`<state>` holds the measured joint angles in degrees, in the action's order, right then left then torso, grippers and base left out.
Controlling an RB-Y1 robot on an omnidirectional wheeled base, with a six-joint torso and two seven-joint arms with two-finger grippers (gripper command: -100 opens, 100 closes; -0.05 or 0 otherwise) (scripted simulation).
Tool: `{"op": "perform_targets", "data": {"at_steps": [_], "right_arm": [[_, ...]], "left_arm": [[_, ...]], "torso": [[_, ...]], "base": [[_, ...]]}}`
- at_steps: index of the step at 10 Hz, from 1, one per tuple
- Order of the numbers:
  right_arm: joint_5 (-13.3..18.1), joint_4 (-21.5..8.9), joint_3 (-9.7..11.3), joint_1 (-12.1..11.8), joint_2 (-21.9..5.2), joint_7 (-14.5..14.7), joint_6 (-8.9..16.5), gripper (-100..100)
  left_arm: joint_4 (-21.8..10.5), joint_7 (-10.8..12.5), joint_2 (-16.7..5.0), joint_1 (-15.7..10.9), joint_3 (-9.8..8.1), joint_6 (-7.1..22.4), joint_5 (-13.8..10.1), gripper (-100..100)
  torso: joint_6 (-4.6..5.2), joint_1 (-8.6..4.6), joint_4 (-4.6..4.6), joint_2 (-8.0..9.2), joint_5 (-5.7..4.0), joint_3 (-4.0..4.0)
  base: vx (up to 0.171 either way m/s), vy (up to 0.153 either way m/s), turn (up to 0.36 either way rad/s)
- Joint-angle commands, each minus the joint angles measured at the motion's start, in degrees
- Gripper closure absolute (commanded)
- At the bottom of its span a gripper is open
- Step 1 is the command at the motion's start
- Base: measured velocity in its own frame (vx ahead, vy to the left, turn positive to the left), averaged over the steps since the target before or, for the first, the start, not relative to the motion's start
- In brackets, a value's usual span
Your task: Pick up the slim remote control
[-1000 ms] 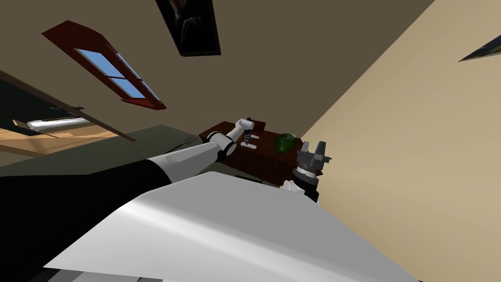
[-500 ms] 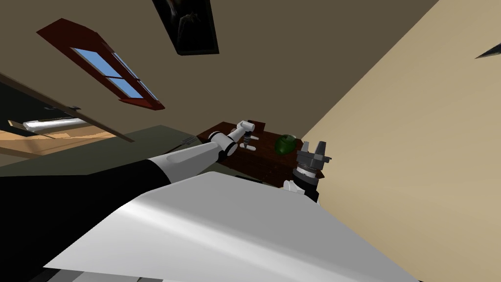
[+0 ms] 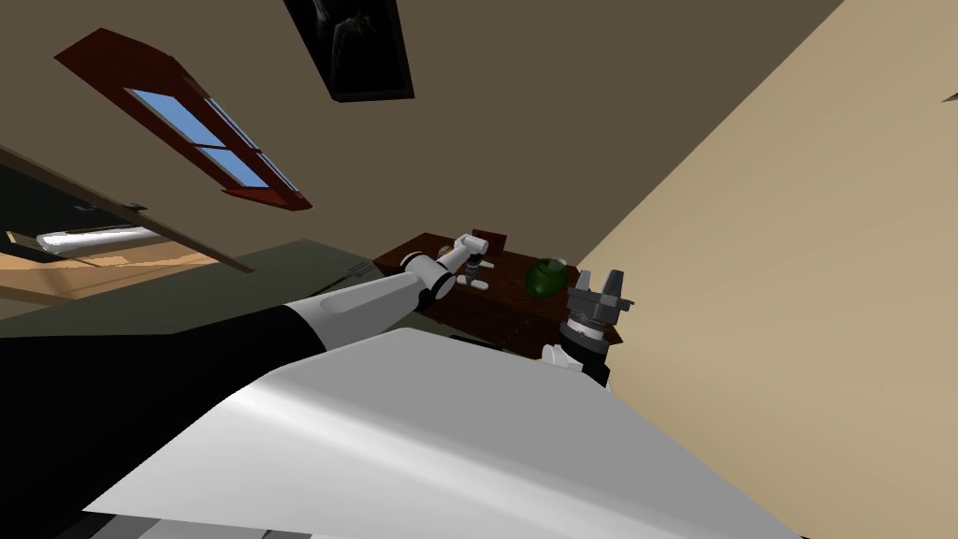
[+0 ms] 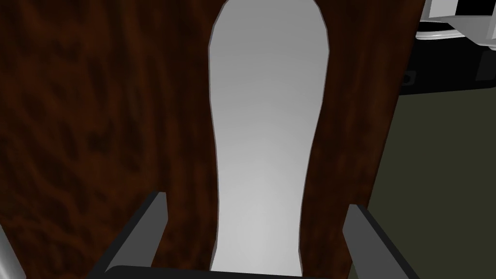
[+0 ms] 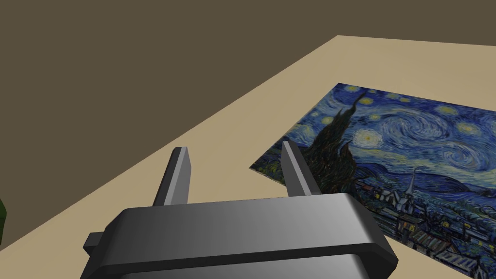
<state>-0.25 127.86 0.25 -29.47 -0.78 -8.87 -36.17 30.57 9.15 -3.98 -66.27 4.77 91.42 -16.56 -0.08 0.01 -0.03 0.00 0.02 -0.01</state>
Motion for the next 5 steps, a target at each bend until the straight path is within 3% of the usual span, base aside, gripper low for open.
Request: {"op": "perform_targets", "data": {"at_steps": [1,3,4,5], "right_arm": [[0.0,0.0,0.0,0.0,0.0,0.0,0.0,0],[0.0,0.0,0.0,0.0,0.0,0.0,0.0,0],[0.0,0.0,0.0,0.0,0.0,0.0,0.0,0],[0.0,0.0,0.0,0.0,0.0,0.0,0.0,0]], "left_arm": [[-1.2,-0.3,0.2,0.6,0.0,-1.9,0.3,-100],[-0.4,-0.1,0.3,1.2,0.1,-1.6,0.4,-100],[-0.4,-0.1,0.3,1.3,0.1,-1.7,0.4,100],[-0.4,-0.1,0.3,1.3,0.1,-1.7,0.4,100]], "torso": [[0.0,0.0,0.0,0.0,0.0,0.0],[0.0,0.01,0.01,0.01,0.0,0.01],[0.0,0.01,0.02,0.02,0.0,0.01],[0.01,0.0,0.01,0.01,0.0,0.01]], "base": [[0.003,0.0,-0.01],[0.002,0.002,-0.006],[0.0,0.0,0.0],[0.0,0.0,0.0]]}}
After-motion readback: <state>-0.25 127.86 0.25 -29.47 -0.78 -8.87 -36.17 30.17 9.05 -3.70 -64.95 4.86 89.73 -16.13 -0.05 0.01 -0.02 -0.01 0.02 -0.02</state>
